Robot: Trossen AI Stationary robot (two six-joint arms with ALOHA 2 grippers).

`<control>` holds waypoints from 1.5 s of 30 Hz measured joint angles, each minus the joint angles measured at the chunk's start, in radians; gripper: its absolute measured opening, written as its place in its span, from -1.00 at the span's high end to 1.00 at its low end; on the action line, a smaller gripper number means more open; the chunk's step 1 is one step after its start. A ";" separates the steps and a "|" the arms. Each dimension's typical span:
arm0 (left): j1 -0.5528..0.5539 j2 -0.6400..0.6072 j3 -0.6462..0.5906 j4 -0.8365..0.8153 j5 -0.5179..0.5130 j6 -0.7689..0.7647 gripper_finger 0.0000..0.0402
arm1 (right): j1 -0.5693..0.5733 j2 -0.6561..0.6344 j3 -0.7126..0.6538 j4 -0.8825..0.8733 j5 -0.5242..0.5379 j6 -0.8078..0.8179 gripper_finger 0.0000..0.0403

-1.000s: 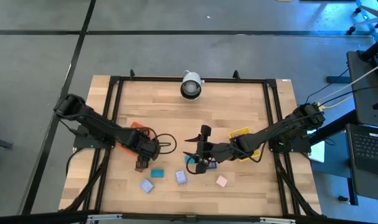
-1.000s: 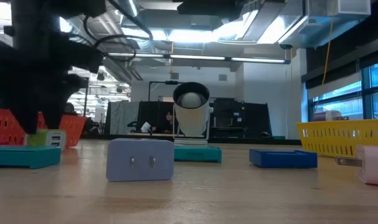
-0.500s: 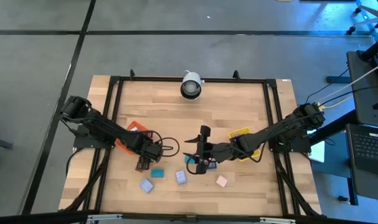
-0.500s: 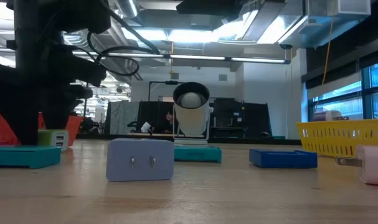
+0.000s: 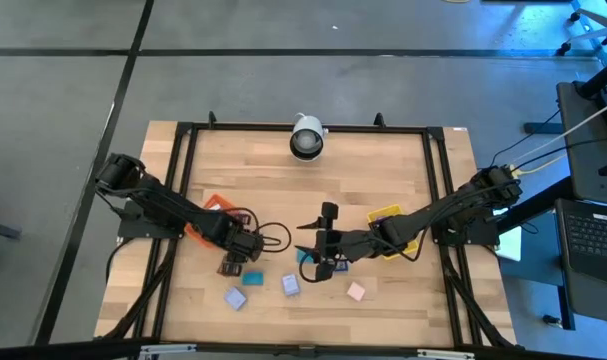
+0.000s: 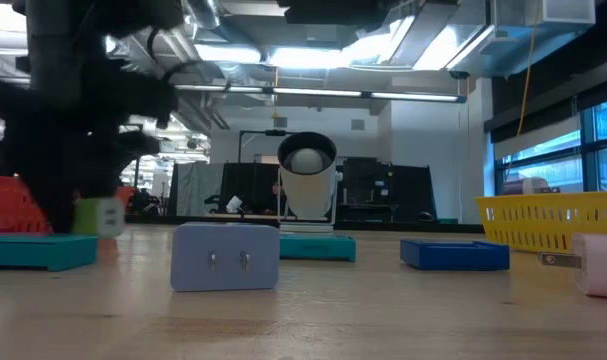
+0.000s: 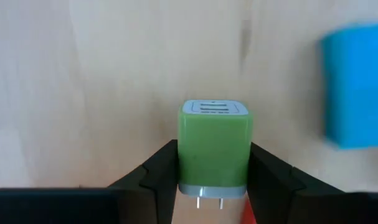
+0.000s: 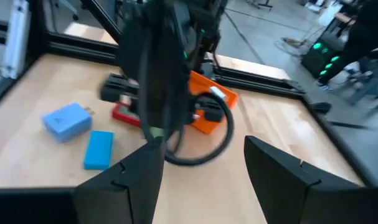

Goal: Pick & Place Office items
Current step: Put the green charger adapter into the yellow basket

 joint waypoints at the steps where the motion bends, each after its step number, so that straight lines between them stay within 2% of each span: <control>1: 0.002 -0.009 0.003 0.026 0.004 0.020 0.28 | 0.000 0.000 0.000 -0.004 0.012 -0.018 -0.10; 7: 0.057 -0.072 0.057 0.110 0.021 0.117 0.28 | 0.018 0.000 0.000 -0.025 0.040 -0.182 -0.10; 12: 0.137 -0.141 0.082 0.131 0.067 0.174 0.28 | 0.066 0.000 0.000 -0.025 0.146 -0.332 -0.10; 15: 0.199 -0.180 0.086 0.182 0.175 0.214 0.28 | 0.077 0.000 0.001 -0.018 0.148 -0.398 -0.10; 21: 0.318 -0.209 0.088 0.341 0.552 0.187 0.28 | 0.061 0.000 0.000 -0.014 0.074 -0.448 -0.10; 26: 0.336 -0.209 0.088 0.379 0.689 0.181 0.28 | 0.044 0.000 0.013 -0.014 0.016 -0.416 -0.13; 35: 0.333 -0.208 0.088 0.389 0.712 0.153 0.28 | 0.018 0.010 0.052 -0.001 -0.079 -0.367 -0.46; 45: 0.332 -0.205 0.088 0.437 0.713 0.111 0.28 | 0.010 0.081 0.131 0.005 -0.157 -0.333 -0.43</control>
